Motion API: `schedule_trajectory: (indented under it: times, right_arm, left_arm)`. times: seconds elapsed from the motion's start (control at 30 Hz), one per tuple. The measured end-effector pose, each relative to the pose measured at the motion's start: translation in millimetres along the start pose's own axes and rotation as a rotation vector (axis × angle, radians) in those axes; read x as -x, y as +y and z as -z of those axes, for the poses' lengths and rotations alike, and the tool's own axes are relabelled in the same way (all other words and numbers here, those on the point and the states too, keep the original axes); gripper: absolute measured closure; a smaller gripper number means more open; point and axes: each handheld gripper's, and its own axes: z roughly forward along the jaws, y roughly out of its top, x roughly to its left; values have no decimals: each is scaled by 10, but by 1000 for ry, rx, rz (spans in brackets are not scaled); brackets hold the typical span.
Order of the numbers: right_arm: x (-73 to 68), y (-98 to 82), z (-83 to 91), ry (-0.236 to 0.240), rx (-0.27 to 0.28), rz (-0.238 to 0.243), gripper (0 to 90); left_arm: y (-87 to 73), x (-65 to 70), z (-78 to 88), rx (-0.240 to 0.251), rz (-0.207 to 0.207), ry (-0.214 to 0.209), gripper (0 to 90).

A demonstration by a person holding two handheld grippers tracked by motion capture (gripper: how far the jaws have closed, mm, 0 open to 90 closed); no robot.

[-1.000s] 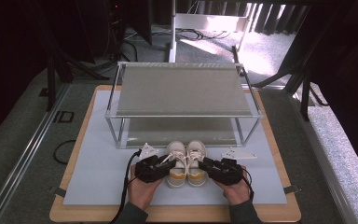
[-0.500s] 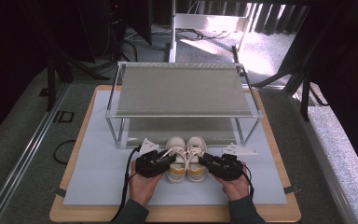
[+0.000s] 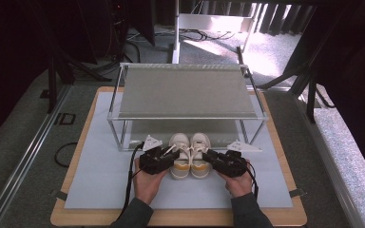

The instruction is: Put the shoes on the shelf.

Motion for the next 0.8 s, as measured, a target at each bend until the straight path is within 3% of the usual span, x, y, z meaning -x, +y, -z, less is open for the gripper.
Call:
schedule_trajectory:
  times: [0.8]
  right_arm:
    - [129, 93, -112, -5, 27, -14, 698]
  left_arm:
    - [111, -60, -123, 46, 31, 34, 601]
